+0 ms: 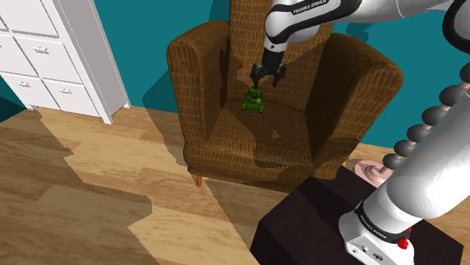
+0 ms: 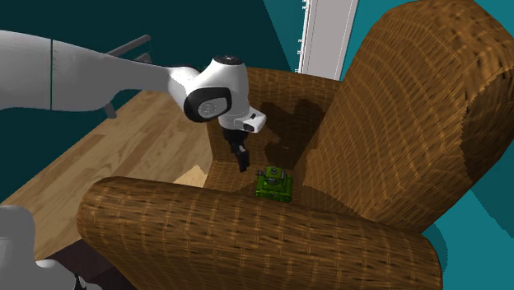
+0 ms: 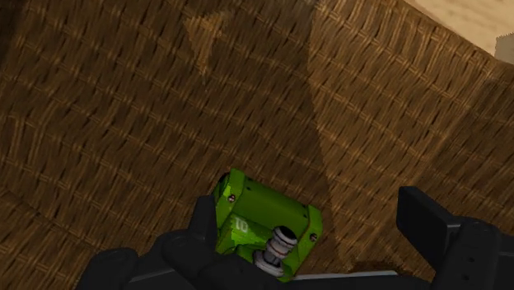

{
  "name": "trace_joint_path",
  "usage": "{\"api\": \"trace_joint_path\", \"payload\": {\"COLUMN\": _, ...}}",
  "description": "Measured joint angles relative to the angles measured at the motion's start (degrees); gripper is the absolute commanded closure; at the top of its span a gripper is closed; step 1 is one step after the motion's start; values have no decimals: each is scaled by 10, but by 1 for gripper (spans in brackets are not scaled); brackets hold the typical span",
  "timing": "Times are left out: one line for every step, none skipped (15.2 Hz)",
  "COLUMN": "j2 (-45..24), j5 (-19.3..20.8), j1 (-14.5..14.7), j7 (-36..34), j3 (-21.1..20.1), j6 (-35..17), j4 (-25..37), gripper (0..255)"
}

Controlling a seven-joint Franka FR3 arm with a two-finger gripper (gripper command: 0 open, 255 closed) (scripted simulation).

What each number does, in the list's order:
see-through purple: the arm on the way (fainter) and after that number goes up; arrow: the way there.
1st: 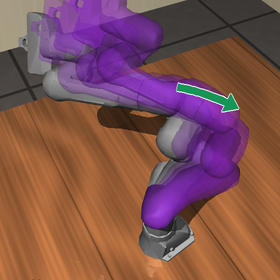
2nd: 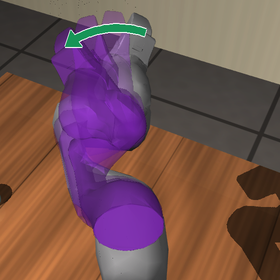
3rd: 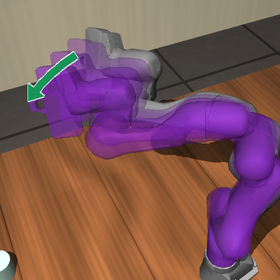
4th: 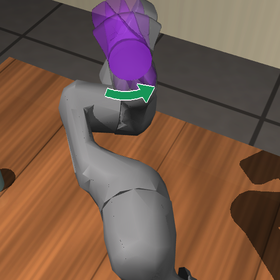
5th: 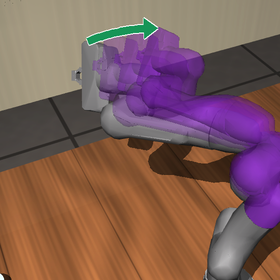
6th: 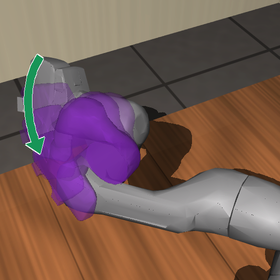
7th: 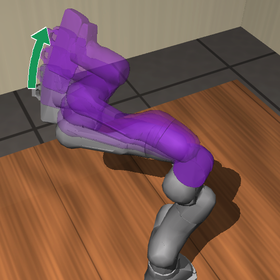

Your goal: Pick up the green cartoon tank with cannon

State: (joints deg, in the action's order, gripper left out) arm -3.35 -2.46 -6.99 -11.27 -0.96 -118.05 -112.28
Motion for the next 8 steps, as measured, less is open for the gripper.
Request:
{"api": "trace_joint_path", "payload": {"j2": -21, "j5": 2, "j1": -1, "j7": -7, "j3": 2, "j6": -4, "j4": 18, "gripper": 0}}
{"api": "trace_joint_path", "payload": {"j2": -39, "j5": 3, "j1": -2, "j7": -16, "j3": 3, "j6": -10, "j4": 30, "gripper": 0}}
{"api": "trace_joint_path", "payload": {"j2": -62, "j5": 5, "j1": -3, "j7": -23, "j3": 5, "j6": -13, "j4": 52, "gripper": 0}}
{"api": "trace_joint_path", "payload": {"j2": -83, "j5": 6, "j1": -5, "j7": -30, "j3": 8, "j6": -13, "j4": 73, "gripper": 0}}
{"api": "trace_joint_path", "payload": {"j2": -105, "j5": 6, "j1": -8, "j7": -34, "j3": 11, "j6": -12, "j4": 96, "gripper": 0}}
{"api": "trace_joint_path", "payload": {"j2": -123, "j5": 8, "j1": -8, "j7": -43, "j3": 13, "j6": -18, "j4": 109, "gripper": 0}}
{"api": "trace_joint_path", "payload": {"j2": -148, "j5": 8, "j1": -9, "j7": -49, "j3": 16, "j6": -13, "j4": 139, "gripper": 0}}
{"api": "trace_joint_path", "payload": {"j2": -163, "j5": 8, "j1": -11, "j7": -52, "j3": 18, "j6": -14, "j4": 154, "gripper": 0}}
